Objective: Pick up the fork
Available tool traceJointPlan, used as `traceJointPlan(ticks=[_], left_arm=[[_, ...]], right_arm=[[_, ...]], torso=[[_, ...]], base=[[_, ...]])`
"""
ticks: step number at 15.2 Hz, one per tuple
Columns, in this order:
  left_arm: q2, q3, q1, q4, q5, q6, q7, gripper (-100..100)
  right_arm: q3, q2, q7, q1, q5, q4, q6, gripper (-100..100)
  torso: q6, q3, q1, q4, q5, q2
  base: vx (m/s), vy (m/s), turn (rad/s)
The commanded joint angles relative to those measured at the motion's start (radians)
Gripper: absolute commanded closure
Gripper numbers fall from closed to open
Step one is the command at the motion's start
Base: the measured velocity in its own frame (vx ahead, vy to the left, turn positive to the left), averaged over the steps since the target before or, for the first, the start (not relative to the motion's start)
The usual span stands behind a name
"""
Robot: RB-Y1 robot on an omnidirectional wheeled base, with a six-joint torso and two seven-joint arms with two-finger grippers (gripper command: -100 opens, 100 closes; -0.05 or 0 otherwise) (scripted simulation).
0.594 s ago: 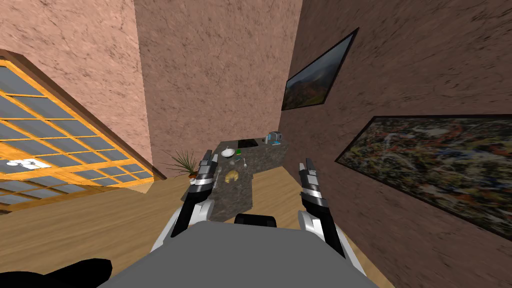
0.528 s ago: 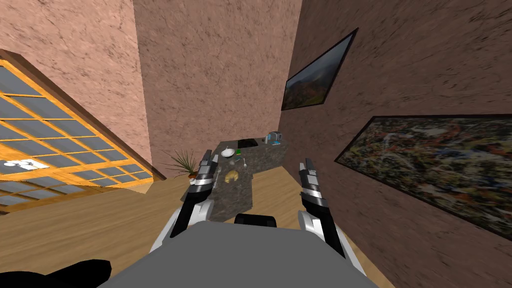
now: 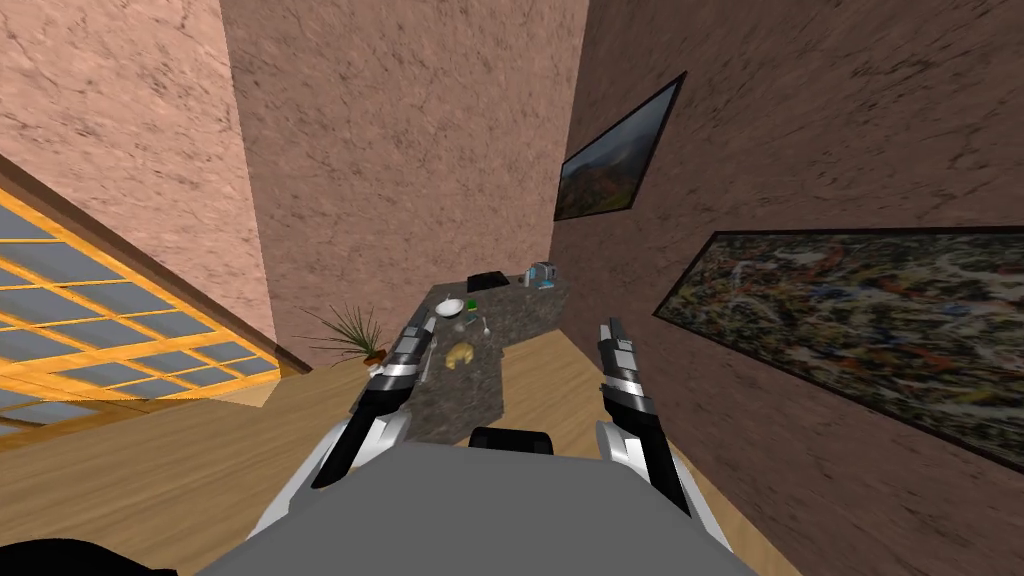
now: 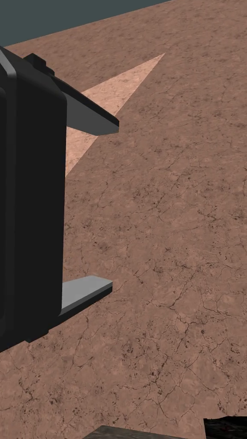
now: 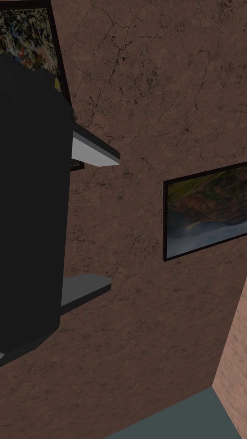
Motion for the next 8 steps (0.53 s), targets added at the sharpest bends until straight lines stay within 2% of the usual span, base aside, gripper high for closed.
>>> traceJointPlan(ticks=[1,4,5,6,7,8], left_arm=[[0.048,0.012,0.027,-0.001,0.016,0.033,0.005,-100],[0.109,0.028,0.071,0.005,0.042,0.082,0.011,-100],[0.117,0.028,0.071,0.005,0.042,0.082,0.011,-100],[0.147,0.037,0.095,0.009,0.056,0.109,0.014,-100],[0.152,0.037,0.095,0.009,0.056,0.109,0.014,-100],[0.185,0.047,0.12,0.012,0.071,0.138,0.018,-100]], right_arm=[[0.0,0.0,0.0,0.0,0.0,0.0,0.0,0],[0.0,0.0,0.0,0.0,0.0,0.0,0.0,0],[0.0,0.0,0.0,0.0,0.0,0.0,0.0,0],[0.0,0.0,0.0,0.0,0.0,0.0,0.0,0],[0.0,0.0,0.0,0.0,0.0,0.0,0.0,0],[0.0,0.0,0.0,0.0,0.0,0.0,0.0,0]], torso=[[0.0,0.0,0.0,0.0,0.0,0.0],[0.0,0.0,0.001,0.0,0.0,0.0],[0.0,0.0,0.001,0.0,0.0,0.0],[0.0,0.0,0.001,0.0,0.0,0.0],[0.0,0.0,0.001,0.0,0.0,0.0],[0.0,0.0,0.001,0.0,0.0,0.0]], base=[[-0.009,0.033,-0.159],[-0.015,0.047,-0.189],[-0.018,0.043,-0.136],[-0.02,0.04,-0.167],[-0.017,0.036,-0.154],[-0.021,0.037,-0.203]])
